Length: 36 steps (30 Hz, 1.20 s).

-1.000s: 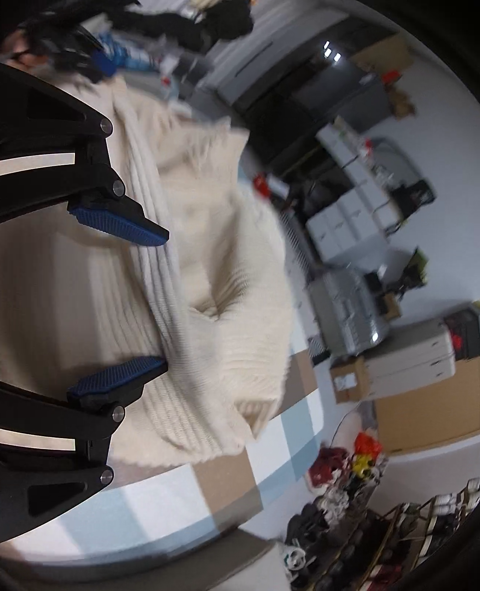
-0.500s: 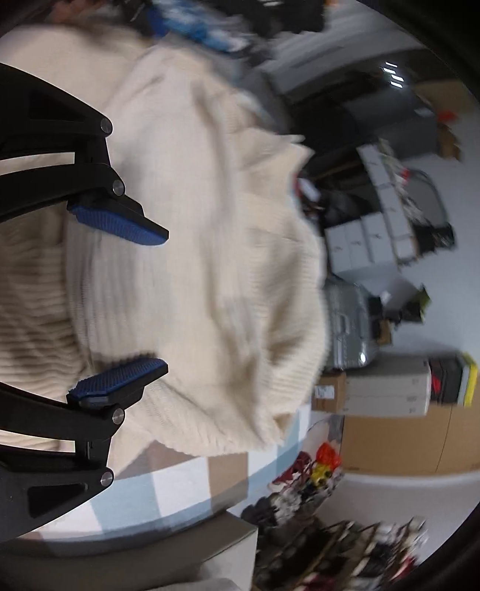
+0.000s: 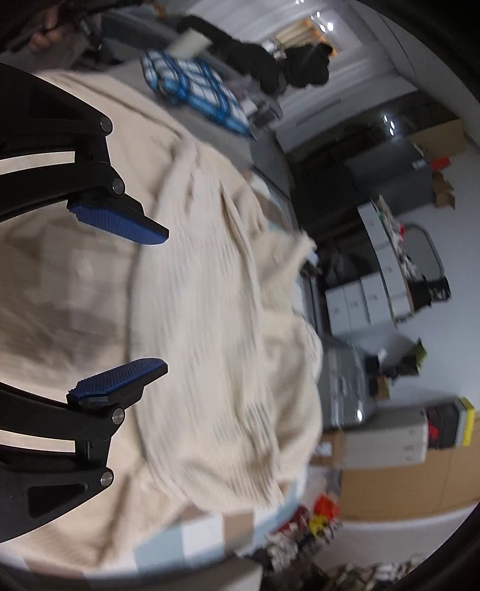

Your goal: Fold large clothes

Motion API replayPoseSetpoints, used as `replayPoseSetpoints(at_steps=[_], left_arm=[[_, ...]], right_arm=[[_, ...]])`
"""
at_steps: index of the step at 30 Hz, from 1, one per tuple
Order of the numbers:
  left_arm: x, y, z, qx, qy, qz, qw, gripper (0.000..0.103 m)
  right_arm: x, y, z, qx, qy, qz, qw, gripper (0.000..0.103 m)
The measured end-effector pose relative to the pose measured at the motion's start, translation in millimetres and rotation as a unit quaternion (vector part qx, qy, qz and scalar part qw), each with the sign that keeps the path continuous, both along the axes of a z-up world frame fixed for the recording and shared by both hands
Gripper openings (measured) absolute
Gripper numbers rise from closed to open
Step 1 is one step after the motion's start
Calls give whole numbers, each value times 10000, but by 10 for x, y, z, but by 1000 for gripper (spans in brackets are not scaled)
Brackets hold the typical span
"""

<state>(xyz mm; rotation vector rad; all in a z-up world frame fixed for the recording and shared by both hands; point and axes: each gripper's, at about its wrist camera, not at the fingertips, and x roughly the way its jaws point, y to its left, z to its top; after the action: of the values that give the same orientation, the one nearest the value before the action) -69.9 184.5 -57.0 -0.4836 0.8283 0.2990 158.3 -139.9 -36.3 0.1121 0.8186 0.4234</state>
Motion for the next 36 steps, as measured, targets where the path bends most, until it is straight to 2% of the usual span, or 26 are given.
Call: replayPoseSetpoints(at_steps=[2, 4, 9, 11, 12, 13, 15, 16, 17, 18, 19, 21, 24, 28, 31, 34, 36], left_arm=[[-98, -45, -80, -189, 68, -22, 9998, 55], [-173, -148, -164, -220, 182, -122, 9995, 55], [-196, -371, -327, -110, 536, -748, 9957, 55], [-168, -476, -369, 131, 730, -1083, 9913, 55], [-145, -497, -395, 372, 837, -1068, 9900, 55], [-159, -468, -403, 408, 820, -1020, 9906, 59], [-162, -390, -412, 267, 765, -859, 9930, 59], [-179, -365, -416, 232, 714, -796, 9940, 56], [-207, -326, -405, 176, 547, -753, 9955, 31], [-224, -303, -382, 108, 387, -777, 9962, 15], [-240, -308, -340, 135, 237, -758, 9967, 6], [-256, -365, -228, 356, 80, -721, 9967, 5], [-268, -415, 26, 214, -271, -861, 9957, 4], [-252, -375, 554, 49, -809, -1063, 9910, 1], [-115, -323, 1056, 115, -1308, -1219, 9838, 0], [114, -320, 1579, 333, -1869, -1492, 9704, 0], [217, -386, 1705, 648, -1958, -1673, 9641, 0]], right_arm=[[-82, 132, -1, 15, 16, 149, 9999, 64], [-147, 223, -21, 22, 48, 274, 9996, 64], [-281, 283, -19, -98, 32, 369, 9993, 64], [-306, 266, -19, -140, 32, 365, 9992, 64], [-328, 244, -18, -152, 23, 355, 9993, 64], [-348, 218, -14, -155, 23, 343, 9993, 64], [-386, 174, -14, -144, 18, 308, 9994, 64], [-391, 159, -15, -138, 28, 286, 9995, 64], [-397, 140, -19, -115, 40, 271, 9996, 64], [-394, 128, -26, -92, 50, 250, 9996, 64], [-398, 125, -31, -80, 62, 230, 9997, 64], [-400, 128, -39, -63, 81, 223, 9997, 64], [-417, 152, -37, -25, 81, 247, 9997, 64], [-439, 165, -35, 77, 63, 274, 9996, 64], [-455, 129, -43, 171, 59, 216, 9996, 64], [-502, 38, -45, 293, 40, 97, 9995, 64], [-550, -28, -48, 275, 33, -60, 9996, 64]])
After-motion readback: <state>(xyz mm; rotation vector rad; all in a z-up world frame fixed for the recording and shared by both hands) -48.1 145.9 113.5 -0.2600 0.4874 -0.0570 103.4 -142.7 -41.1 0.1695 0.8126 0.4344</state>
